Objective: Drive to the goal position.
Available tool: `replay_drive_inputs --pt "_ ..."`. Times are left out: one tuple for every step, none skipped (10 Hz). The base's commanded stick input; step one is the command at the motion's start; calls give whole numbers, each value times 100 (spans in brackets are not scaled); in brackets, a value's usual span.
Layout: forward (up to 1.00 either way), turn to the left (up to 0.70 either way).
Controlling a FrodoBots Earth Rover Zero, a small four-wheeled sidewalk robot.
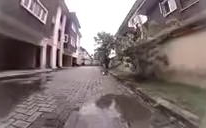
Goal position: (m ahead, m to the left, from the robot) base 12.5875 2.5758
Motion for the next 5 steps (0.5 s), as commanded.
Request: replay_drive_inputs --pt "50 0" --pt "50 0" --pt "50 0" --pt "50 0" --pt "50 0"
